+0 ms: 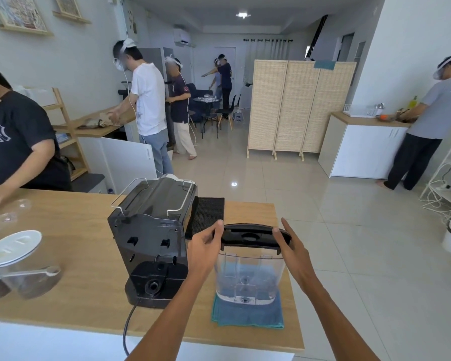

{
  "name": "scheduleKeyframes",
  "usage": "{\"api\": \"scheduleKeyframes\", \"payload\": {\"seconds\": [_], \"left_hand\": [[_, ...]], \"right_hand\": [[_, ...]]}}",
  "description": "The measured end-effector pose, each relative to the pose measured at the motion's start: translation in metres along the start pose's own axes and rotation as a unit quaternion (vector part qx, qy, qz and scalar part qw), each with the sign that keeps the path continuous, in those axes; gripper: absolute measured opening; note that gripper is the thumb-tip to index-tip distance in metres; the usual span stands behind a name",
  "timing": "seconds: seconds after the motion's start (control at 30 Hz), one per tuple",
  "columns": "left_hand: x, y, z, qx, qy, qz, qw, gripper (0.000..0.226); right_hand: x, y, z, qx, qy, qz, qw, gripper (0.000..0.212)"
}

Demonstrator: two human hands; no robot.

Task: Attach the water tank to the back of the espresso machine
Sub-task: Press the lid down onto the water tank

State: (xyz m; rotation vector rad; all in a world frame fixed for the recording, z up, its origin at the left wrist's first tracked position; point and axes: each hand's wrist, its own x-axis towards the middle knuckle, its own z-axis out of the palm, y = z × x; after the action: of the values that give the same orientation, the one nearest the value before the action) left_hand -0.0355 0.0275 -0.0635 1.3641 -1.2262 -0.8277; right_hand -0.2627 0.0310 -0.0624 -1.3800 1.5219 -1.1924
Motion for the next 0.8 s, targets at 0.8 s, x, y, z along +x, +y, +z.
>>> {"api": "scheduleKeyframes", "payload": {"seconds": [0.8], "left_hand": [[-0.016,-0.027,-0.009,0.112,-0.165,0.01,0.98,0.114]], "right_hand": [[-0.013,0.045,-0.001,-0.049,-0.085,-0.079,0.992,0.109]]}}
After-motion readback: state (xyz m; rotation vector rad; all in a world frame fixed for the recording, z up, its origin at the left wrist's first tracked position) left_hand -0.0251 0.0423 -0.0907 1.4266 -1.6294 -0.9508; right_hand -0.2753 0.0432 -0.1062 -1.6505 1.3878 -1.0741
